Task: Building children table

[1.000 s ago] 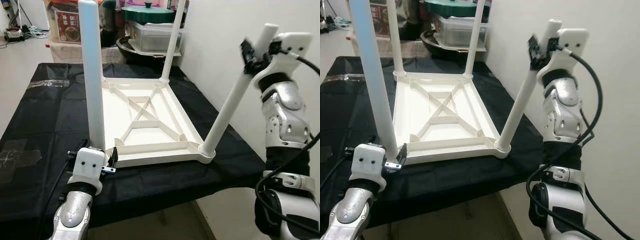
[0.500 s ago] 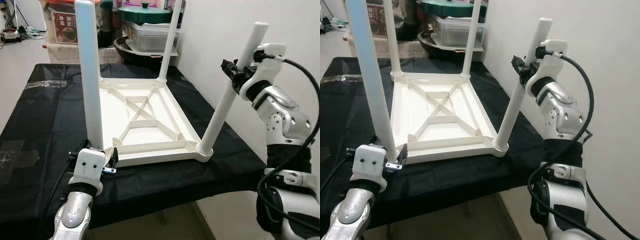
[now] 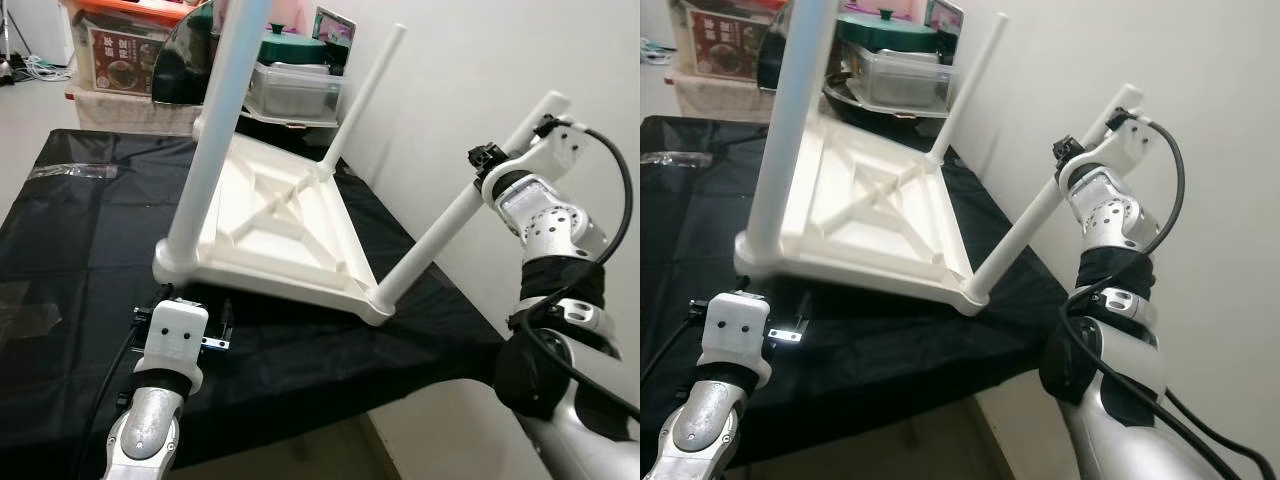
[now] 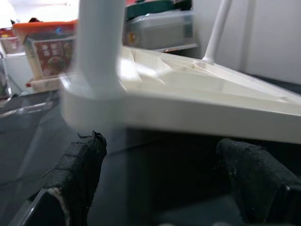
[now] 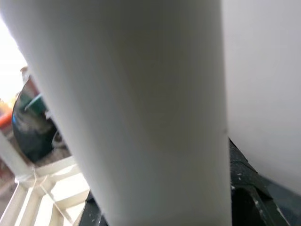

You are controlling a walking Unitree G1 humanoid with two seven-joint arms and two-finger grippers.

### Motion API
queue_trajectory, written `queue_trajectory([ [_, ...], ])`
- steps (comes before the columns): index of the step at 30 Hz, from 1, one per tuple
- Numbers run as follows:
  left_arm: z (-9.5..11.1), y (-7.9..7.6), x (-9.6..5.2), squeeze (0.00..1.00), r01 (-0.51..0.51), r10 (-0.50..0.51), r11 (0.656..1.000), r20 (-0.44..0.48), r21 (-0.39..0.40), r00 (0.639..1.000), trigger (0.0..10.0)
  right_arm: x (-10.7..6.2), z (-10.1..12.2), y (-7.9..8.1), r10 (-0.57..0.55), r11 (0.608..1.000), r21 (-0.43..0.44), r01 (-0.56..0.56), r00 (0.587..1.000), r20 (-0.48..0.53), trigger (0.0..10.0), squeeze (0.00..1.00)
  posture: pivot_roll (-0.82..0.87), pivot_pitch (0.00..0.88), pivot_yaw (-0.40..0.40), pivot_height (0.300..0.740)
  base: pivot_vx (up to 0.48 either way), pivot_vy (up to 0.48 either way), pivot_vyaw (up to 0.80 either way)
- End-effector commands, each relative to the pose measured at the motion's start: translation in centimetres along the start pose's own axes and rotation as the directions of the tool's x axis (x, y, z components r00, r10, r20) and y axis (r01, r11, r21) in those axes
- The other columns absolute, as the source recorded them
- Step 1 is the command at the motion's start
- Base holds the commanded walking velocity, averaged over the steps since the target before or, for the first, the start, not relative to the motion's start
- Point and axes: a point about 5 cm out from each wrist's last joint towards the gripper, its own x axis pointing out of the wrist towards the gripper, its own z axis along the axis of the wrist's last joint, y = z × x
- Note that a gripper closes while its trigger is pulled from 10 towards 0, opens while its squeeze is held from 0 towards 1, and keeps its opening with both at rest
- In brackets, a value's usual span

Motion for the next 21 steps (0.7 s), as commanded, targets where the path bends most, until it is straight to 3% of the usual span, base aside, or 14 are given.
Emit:
queue_trajectory([
  [1, 0.3, -0.4, 0.0, 0.00, 0.009, -0.009, 1.000, 0.016, -0.004, 1.000, 10.0, -0.2, -8.7, -2.7, -0.039, 0.977, 0.187, 0.098, 0.955, -0.294, 0.0, 0.00, 0.12, 0.000, -0.184, 0.740, 0.000, 0.000, 0.00],
  [2, 0.3, -0.4, 0.0, 0.00, 0.009, -0.009, 1.000, 0.016, -0.004, 1.000, 10.0, -0.2, -8.7, -2.7, -0.039, 0.977, 0.187, 0.098, 0.955, -0.294, 0.0, 0.00, 0.12, 0.000, -0.184, 0.740, 0.000, 0.000, 0.00],
  [4, 0.6, -0.3, 0.1, 0.00, -0.002, 0.002, 1.000, 0.027, -0.006, 1.000, 10.0, -1.0, -12.9, -3.1, -0.058, 0.980, 0.150, 0.133, 0.905, -0.422, 0.0, 0.00, 0.13, 0.000, -0.189, 0.740, 0.000, 0.000, 0.00],
  [8, 0.6, -0.3, 0.1, 0.00, -0.009, 0.009, 1.000, 0.031, -0.004, 0.999, 10.0, -2.0, -16.3, -3.0, -0.063, 0.976, 0.146, 0.163, 0.848, -0.526, 0.0, 0.00, 0.15, 0.000, -0.194, 0.740, 0.000, 0.000, 0.00],
  [12, 0.7, -0.2, 0.1, 0.00, -0.015, 0.015, 1.000, 0.032, -0.002, 0.999, 10.0, -2.5, -17.8, -2.2, -0.047, 0.975, 0.154, 0.163, 0.819, -0.572, 0.0, 0.00, 0.15, 0.000, -0.197, 0.740, 0.000, 0.000, 0.00],
  [18, 0.9, 0.2, 0.1, 0.00, -0.036, 0.036, 0.999, 0.042, 0.005, 0.998, 10.0, -4.2, -21.2, 0.4, 0.017, 0.982, 0.151, 0.114, 0.741, -0.671, 0.0, 0.00, 0.16, 0.000, -0.200, 0.740, 0.000, 0.000, 0.00],
  [21, 1.0, 0.2, 0.2, 0.00, -0.040, 0.040, 0.999, 0.048, 0.004, 0.998, 10.0, -4.4, -21.6, 0.6, 0.014, 0.983, 0.145, 0.116, 0.734, -0.680, 0.0, 0.00, 0.16, 0.000, -0.200, 0.740, 0.000, 0.000, 0.00],
])
